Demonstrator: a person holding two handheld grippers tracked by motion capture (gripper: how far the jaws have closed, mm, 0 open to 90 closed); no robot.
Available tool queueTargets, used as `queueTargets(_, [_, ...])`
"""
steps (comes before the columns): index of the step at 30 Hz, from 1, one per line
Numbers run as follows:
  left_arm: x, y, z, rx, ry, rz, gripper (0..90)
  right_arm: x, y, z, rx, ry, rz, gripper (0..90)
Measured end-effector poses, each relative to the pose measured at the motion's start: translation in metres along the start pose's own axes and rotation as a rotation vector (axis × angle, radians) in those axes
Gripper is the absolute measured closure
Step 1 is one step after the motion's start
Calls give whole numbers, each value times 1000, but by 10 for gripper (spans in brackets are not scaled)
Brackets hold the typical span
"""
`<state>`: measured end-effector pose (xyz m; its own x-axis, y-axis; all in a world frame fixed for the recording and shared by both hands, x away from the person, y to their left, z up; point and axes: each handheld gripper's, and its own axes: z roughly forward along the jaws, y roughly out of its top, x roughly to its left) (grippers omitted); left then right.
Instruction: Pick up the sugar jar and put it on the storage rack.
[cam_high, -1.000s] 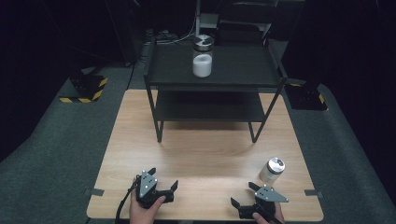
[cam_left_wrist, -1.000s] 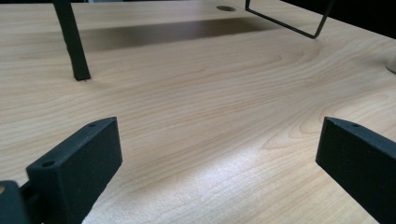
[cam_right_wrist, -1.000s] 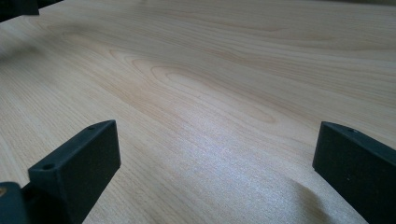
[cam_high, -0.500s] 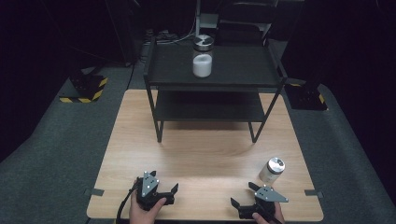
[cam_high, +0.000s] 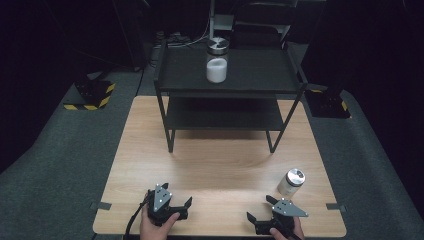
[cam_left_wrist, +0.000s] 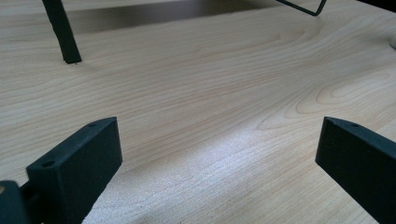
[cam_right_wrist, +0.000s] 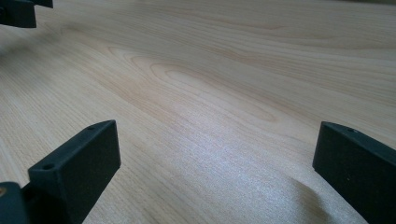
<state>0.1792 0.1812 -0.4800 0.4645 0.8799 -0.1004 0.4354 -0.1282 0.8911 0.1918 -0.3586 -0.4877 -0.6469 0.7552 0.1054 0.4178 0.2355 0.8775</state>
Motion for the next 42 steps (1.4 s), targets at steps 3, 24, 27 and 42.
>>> queueTargets(3, [3, 2, 1, 9, -7, -18, 7, -1, 0, 0, 2, 3, 9, 3])
queueTargets(24, [0, 1, -1, 8, -23, 26, 7, 6, 1, -14, -102, 9, -26, 2])
queueTargets(27, [0, 1, 0, 10, -24, 28, 7, 6, 2, -20, -138, 6, -26, 2])
queueTargets(42, [-1, 1, 0, 13, -21, 29, 7, -1, -3, -61, -288, -85, 1, 1])
